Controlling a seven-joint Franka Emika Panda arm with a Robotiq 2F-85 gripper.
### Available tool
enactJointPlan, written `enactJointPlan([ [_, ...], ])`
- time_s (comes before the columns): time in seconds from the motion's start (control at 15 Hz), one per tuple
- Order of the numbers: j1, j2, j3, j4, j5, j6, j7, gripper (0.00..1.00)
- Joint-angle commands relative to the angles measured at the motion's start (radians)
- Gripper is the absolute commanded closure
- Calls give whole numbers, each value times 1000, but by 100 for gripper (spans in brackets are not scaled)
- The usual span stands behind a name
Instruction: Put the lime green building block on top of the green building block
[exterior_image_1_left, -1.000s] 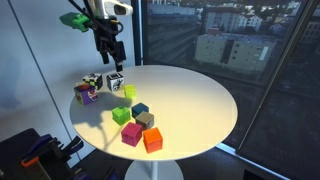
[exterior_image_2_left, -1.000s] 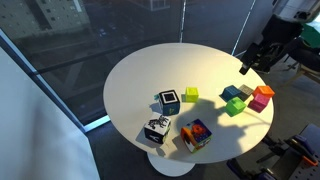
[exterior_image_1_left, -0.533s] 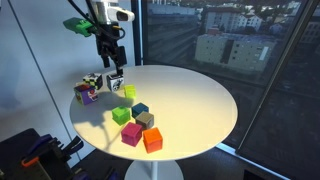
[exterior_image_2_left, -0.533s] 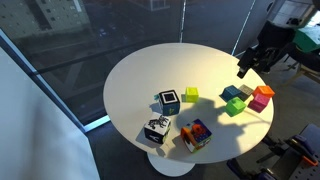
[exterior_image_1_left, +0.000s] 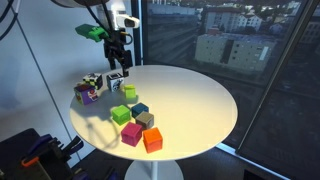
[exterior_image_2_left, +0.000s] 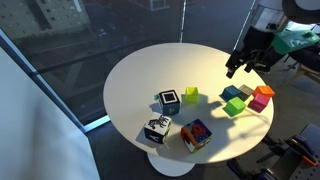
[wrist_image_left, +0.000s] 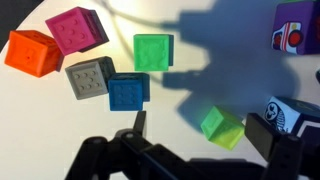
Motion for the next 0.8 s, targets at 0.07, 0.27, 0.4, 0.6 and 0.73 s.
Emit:
enactJointPlan([
  [0.07,15,118,15,95,-16,19,74,0],
  [0.27,32,188,25,136,-38,31,136,0],
  [0.4,46,233,26,161,-62,38,180,0],
  [0.6,67,296,21,200,-88,49,245,0],
  [0.73,79,333,16,227,-83,54,278,0],
])
